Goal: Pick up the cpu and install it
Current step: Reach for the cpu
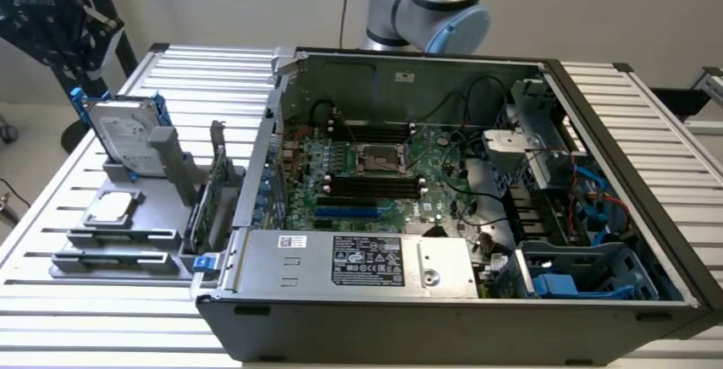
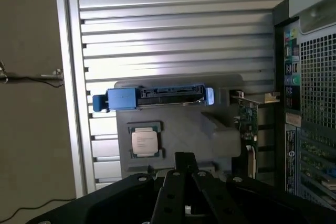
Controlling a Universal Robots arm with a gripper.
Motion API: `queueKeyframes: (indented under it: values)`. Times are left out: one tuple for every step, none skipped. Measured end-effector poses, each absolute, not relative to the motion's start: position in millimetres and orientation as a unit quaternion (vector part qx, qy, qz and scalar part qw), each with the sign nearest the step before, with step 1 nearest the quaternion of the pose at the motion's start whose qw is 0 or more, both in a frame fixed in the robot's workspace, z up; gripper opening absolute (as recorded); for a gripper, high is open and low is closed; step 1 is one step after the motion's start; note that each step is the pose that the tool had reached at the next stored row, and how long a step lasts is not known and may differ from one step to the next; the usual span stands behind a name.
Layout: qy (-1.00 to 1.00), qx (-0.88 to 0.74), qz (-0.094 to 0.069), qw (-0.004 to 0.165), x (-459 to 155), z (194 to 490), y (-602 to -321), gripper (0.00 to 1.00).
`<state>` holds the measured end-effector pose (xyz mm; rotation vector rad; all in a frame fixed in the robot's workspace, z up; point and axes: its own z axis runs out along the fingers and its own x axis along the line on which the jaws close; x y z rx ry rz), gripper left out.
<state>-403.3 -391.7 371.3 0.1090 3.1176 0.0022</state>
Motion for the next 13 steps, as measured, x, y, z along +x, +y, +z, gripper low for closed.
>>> queueKeyframes:
  values:
    - [0.999,0.035,0.001,0.011,-407.8,370.4,-391.6,0.11]
    - [0.999,0.035,0.0,0.011,-412.3,369.6,-391.6,0.11]
    - [0.999,0.035,0.0,0.01,-417.2,368.7,-391.5,0.11]
    - [0.999,0.035,0.0,0.01,-421.6,367.8,-391.4,0.11]
    - [0.999,0.035,0.0,0.01,-426.2,367.0,-391.4,0.11]
    - [0.999,0.035,0.0,0.009,-430.6,366.5,-391.3,0.11]
    - [0.999,0.035,0.0,0.008,-435.2,366.2,-391.4,0.11]
    - [0.999,0.035,0.0,0.007,-439.6,366.2,-391.3,0.11]
    - [0.999,0.035,0.0,0.005,-444.1,366.2,-391.3,0.11]
    - [0.999,0.035,0.0,0.003,-447.9,366.1,-391.3,0.11]
    - [0.999,0.035,0.0,0.001,-450.0,366.2,-391.3,0.11]
    - [0.999,0.035,0.0,0.0,-450.1,366.1,-391.4,0.11]
    - [0.999,0.035,0.0,0.0,-450.1,366.1,-391.4,0.11]
